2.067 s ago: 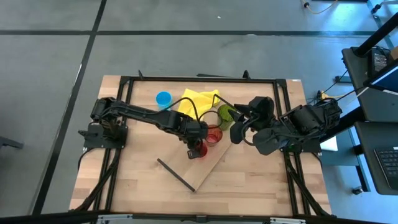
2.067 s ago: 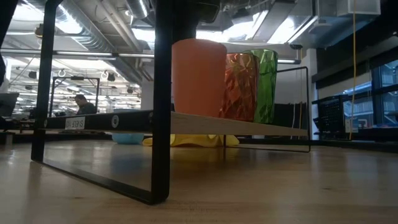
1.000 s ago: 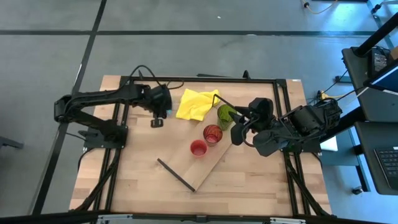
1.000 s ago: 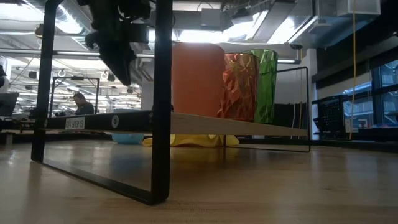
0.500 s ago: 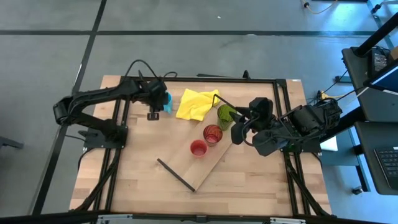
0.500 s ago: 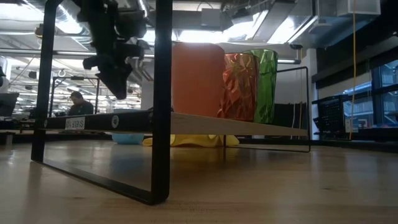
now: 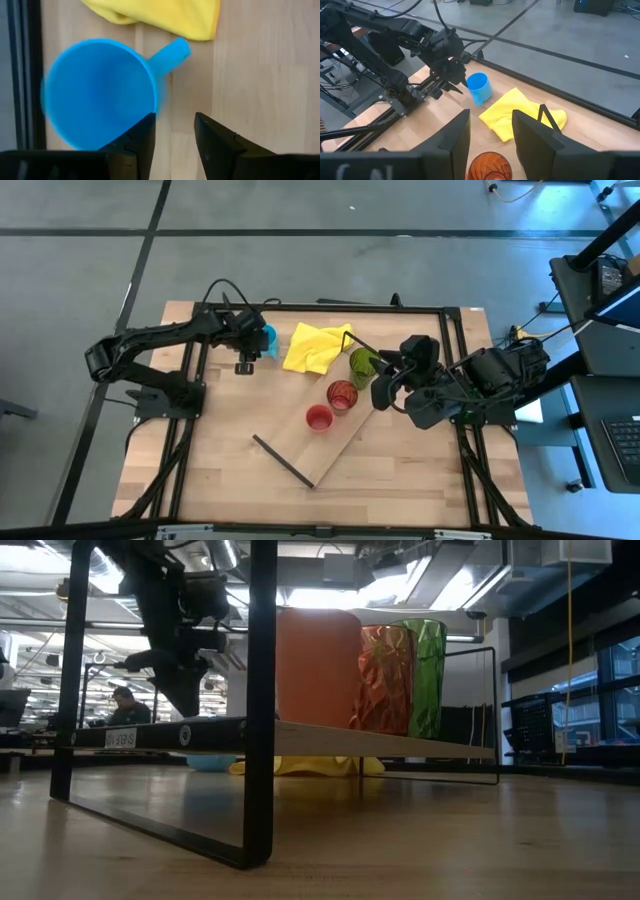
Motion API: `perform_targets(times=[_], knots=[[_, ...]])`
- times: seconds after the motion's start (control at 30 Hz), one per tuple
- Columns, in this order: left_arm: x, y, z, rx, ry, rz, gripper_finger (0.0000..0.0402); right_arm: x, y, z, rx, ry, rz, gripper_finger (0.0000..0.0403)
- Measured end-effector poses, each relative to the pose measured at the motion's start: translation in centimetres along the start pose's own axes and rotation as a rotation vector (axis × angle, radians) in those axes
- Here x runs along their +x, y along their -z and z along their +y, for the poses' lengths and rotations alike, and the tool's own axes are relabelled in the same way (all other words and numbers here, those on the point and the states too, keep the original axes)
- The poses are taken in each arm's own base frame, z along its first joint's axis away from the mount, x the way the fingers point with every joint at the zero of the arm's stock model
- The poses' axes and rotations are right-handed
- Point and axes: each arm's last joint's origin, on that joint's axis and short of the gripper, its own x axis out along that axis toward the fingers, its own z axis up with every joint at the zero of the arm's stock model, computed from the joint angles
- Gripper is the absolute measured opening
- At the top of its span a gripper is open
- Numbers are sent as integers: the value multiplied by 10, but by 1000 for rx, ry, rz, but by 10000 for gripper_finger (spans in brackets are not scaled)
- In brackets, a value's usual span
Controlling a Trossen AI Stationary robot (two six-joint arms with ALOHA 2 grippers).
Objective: Stack small to large cups/mugs on shelf
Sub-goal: Put the blue mug on the shelf
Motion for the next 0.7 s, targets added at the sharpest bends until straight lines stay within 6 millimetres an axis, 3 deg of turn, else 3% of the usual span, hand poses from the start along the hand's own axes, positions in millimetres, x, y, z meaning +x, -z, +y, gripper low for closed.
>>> perform_targets(times=[0.17, 0.43, 0.7], knots=[[3, -1, 0, 0, 5, -14, 108, 0, 1, -3, 18, 20, 10, 147], [11, 1, 2, -17, 37, 14, 11, 0, 3, -6, 42, 40, 25, 147], [3, -2, -1, -66, 47, -41, 11, 0, 3, -6, 56, 40, 27, 147]])
